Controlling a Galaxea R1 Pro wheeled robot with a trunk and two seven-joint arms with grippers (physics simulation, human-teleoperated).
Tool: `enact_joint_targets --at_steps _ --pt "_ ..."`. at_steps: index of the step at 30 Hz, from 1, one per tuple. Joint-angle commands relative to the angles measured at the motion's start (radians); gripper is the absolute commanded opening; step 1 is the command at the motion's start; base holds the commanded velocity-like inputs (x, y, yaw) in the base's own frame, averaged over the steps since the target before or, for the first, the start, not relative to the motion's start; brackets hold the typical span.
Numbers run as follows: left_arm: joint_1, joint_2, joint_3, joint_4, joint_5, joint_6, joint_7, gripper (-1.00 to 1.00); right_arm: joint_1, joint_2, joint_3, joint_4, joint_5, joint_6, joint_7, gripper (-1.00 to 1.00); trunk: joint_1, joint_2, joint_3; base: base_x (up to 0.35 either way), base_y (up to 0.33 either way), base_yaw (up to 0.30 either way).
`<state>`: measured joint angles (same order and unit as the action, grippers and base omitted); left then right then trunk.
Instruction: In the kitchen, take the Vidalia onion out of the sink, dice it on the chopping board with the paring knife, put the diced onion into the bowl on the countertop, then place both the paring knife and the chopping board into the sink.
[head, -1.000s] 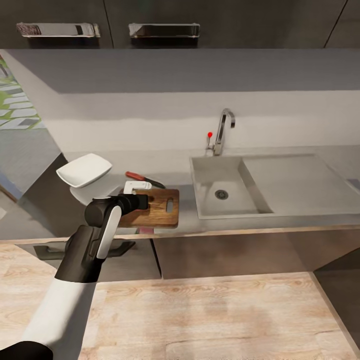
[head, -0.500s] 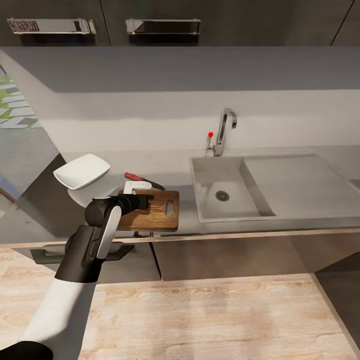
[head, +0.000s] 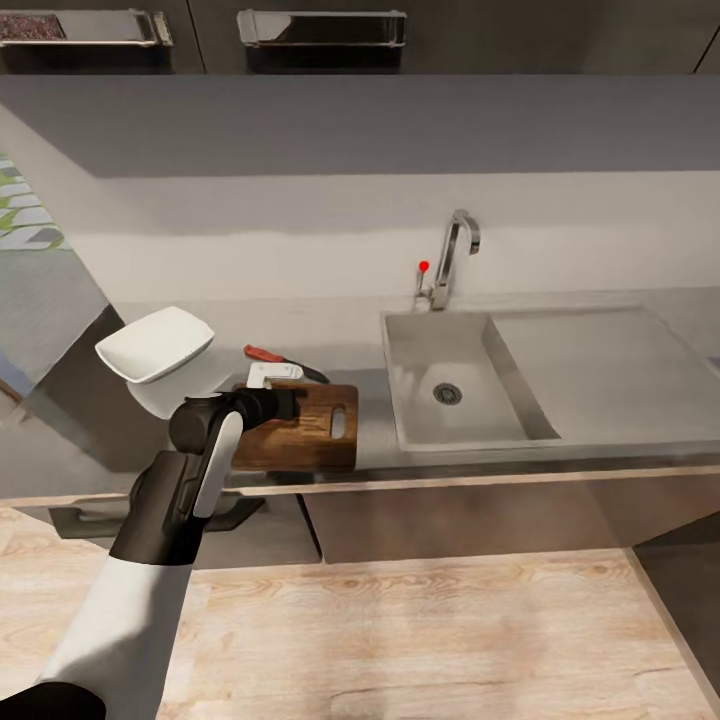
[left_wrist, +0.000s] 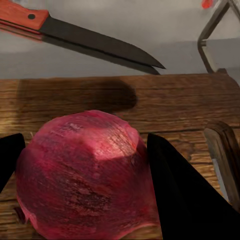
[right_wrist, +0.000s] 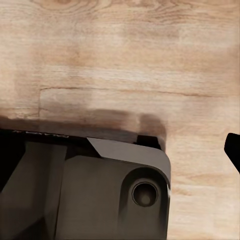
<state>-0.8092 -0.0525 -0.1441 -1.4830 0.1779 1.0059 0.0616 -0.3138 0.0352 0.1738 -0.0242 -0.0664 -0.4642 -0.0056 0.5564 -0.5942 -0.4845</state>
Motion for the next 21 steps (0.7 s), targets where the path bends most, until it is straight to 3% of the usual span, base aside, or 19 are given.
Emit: enact_joint_targets --at_steps 1,14,21 --pt "-0.001 0.0 0.0 -0.001 0.006 0.004 0.005 -1.0 -0.001 0.0 0.007 0.001 -0.007 -0.004 -0.001 1.0 0.001 -0.001 -0.003 0.107 0.0 0.0" --pt "-0.001 0.0 0.0 -0.002 0.006 0.004 0.005 -1.0 -0.001 0.0 0.007 0.001 -0.006 -0.003 -0.001 1.0 0.001 -0.001 -0.016 0.018 0.0 0.0" --pt "-0.001 0.0 0.0 -0.005 0.005 0.004 0.005 -1.0 -0.001 0.0 0.007 0.001 -0.007 -0.004 -0.001 1.0 0.001 -0.001 -0.016 -0.093 0.0 0.0"
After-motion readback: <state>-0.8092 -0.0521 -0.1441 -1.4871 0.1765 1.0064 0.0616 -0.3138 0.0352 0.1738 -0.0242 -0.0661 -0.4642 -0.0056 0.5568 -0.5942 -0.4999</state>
